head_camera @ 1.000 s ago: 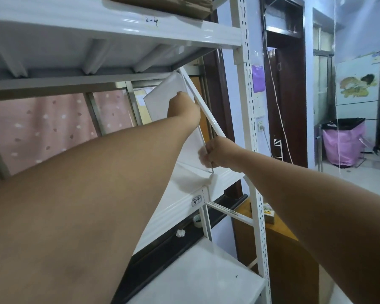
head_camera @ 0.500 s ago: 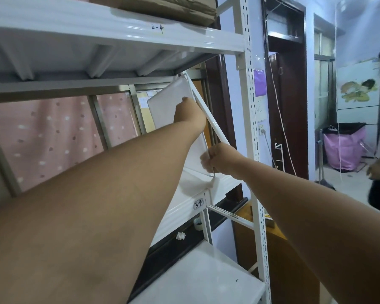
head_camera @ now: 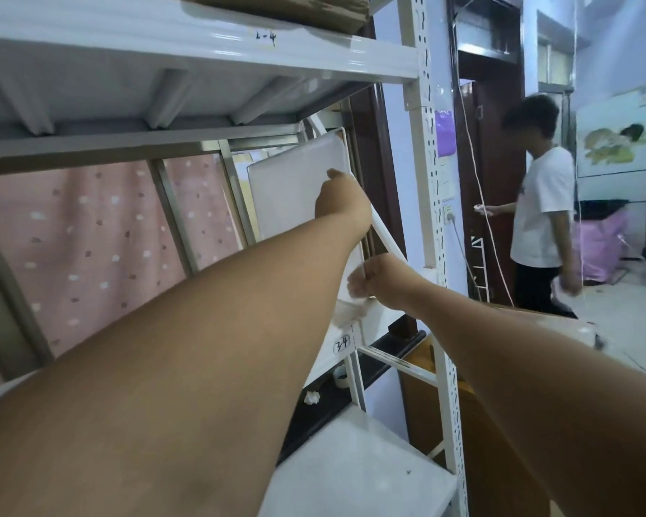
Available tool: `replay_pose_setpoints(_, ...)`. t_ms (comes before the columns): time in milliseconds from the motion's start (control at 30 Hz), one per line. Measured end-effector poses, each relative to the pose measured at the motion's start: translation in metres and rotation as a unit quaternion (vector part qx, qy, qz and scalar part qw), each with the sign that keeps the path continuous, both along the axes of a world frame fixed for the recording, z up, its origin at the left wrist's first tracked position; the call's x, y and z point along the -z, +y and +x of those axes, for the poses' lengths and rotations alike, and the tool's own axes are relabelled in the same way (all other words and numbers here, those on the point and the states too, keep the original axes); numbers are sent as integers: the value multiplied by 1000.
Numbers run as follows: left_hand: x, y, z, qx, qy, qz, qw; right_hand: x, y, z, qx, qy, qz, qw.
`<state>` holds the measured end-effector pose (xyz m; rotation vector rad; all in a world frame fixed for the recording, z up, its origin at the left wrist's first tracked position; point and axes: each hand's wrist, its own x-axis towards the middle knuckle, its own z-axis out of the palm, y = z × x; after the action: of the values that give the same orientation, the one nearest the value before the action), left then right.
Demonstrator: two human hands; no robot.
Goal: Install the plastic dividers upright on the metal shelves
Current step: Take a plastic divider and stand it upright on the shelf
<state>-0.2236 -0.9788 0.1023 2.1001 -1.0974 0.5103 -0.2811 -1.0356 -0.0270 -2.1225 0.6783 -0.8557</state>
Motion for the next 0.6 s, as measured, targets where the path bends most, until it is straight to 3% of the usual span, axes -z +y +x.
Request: replay_pose_setpoints(600, 16, 13, 6, 36, -1, -12, 999, 15, 8, 2, 12, -74, 30, 997)
